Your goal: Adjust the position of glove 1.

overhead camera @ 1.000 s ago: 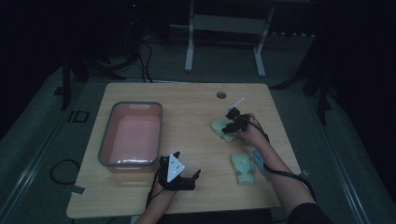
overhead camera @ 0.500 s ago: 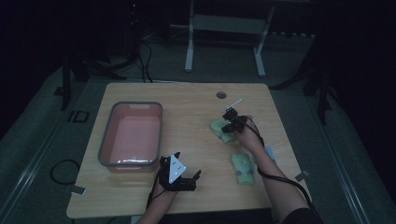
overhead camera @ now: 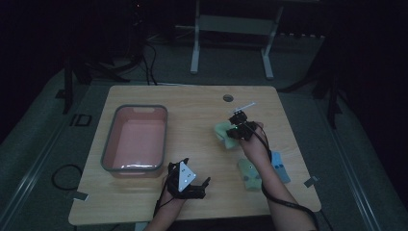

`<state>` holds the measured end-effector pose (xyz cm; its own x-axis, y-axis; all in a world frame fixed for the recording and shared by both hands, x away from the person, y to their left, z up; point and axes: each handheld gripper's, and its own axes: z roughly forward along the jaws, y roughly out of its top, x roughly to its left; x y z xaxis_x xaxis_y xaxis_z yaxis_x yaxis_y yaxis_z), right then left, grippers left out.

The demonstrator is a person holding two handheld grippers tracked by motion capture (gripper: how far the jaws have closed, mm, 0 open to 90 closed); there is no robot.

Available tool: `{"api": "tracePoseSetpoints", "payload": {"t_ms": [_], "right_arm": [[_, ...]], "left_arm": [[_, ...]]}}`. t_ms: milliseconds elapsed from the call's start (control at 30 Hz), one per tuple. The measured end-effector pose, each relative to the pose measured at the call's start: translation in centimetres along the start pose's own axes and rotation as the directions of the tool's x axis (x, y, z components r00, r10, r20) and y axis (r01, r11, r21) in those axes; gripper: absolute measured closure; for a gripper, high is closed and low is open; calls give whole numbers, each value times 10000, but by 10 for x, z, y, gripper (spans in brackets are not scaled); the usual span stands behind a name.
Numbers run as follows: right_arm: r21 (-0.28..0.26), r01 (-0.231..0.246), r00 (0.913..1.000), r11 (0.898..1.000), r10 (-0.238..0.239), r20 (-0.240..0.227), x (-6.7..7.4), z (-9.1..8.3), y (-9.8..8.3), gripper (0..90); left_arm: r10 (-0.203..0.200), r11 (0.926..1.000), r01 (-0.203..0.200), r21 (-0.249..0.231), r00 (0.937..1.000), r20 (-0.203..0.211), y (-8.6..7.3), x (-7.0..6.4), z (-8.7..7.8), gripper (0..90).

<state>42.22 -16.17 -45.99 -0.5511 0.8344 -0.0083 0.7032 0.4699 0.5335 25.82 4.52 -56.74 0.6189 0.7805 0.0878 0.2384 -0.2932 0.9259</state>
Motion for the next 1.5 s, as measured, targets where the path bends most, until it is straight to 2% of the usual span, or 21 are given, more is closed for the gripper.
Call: {"api": "tracePoseSetpoints", "payload": {"t_ms": [100, 233, 267, 300, 433, 567, 600, 667, 700, 833, 933, 1000, 1133, 1200, 1267, 1300, 1333, 1367, 1433, 1467, 1500], "right_arm": [[-254, -446, 9988, 9987, 441, -189, 11, -7, -8, 846], [-502, -610, 9976, 9969, 592, -354, 23, -7, -15, 846], [-460, -609, 9981, 9971, 604, -130, 32, -2, -18, 846], [-459, -806, 9966, 9957, 798, -188, 35, 0, -20, 846], [-441, -1235, 9923, 9914, 1230, -121, 43, 3, -28, 846], [-414, -1894, 9817, 9810, 1884, -262, 51, 3, -41, 846], [-493, -2009, 9796, 9784, 2001, -212, 52, 2, -44, 846], [-529, -2056, 9786, 9772, 2057, -42, 53, 2, -46, 845], [-556, -2321, 9725, 9711, 2327, 44, 54, 3, -51, 846], [-492, -2399, 9701, 9696, 2413, 253, 60, 6, -61, 845], [-74, -2195, 9747, 9756, 2196, 411, 73, 17, -70, 845], [-56, -2263, 9723, 9740, 2262, 591, 74, 24, -74, 845], [256, -2311, 9716, 9726, 2293, 581, 74, 35, -79, 827], [285, -2302, 9720, 9727, 2283, 558, 74, 35, -78, 815], [403, -2203, 9753, 9746, 2194, 259, 71, 35, -76, 725], [403, -2203, 9753, 9746, 2194, 259, 71, 35, -76, 725], [522, -2307, 9729, 9716, 2311, -2, 68, 33, -75, 696], [465, -2314, 9726, 9718, 2322, -141, 66, 31, -75, 689], [147, -1881, 9821, 9820, 1881, -11, 59, 19, -72, 651], [147, -1881, 9821, 9820, 1881, -11, 59, 19, -72, 651], [-237, -1801, 9836, 9834, 1799, -118, 50, 7, -69, 648]], "left_arm": [[26, 10000, -26, -80, 10000, -8, 2, -2, 0, 22], [-42, 9997, 47, -220, 9998, 211, 4, -2, 1, 22], [-105, 9997, 109, -231, 9998, 180, 4, -2, 1, 22], [-121, 9996, 119, -247, 9999, -49, 5, -1, -1, 23], [-487, 9977, 484, -467, 9988, -56, 6, 2, -3, 23], [-512, 9982, 507, -331, 9986, -134, 7, 5, -1, 23], [-755, 9967, 749, -317, 9969, -198, 6, 7, -1, 22], [-830, 9959, 821, -382, 9963, -229, 7, 7, -1, 23], [-876, 9955, 869, -387, 9960, -171, 7, 8, -2, 22], [-877, 9958, 871, -291, 9960, -193, 7, 7, -2, 22], [-773, 9969, 770, -181, 9969, -177, 7, 6, -1, 23], [-771, 9969, 768, -146, 9968, -211, 8, 5, 0, 23], [-693, 9975, 691, -155, 9975, -153, 8, 4, 0, 23], [-697, 9975, 696, -70, 9975, -141, 8, 4, 1, 23], [-622, 9980, 622, -58, 9980, -67, 8, 4, 2, 23], [-587, 9983, 587, -61, 9983, -24, 8, 4, 2, 23], [-576, 9983, 576, -72, 9983, 2, 8, 4, 2, 22], [-570, 9983, 571, -85, 9983, 79, 8, 4, 2, 23], [-654, 9978, 655, -69, 9978, 138, 9, 4, 3, 22], [-654, 9978, 655, -69, 9978, 138, 9, 4, 3, 23], [-715, 9974, 716, -45, 9973, 181, 9, 4, 3, 23]]}}
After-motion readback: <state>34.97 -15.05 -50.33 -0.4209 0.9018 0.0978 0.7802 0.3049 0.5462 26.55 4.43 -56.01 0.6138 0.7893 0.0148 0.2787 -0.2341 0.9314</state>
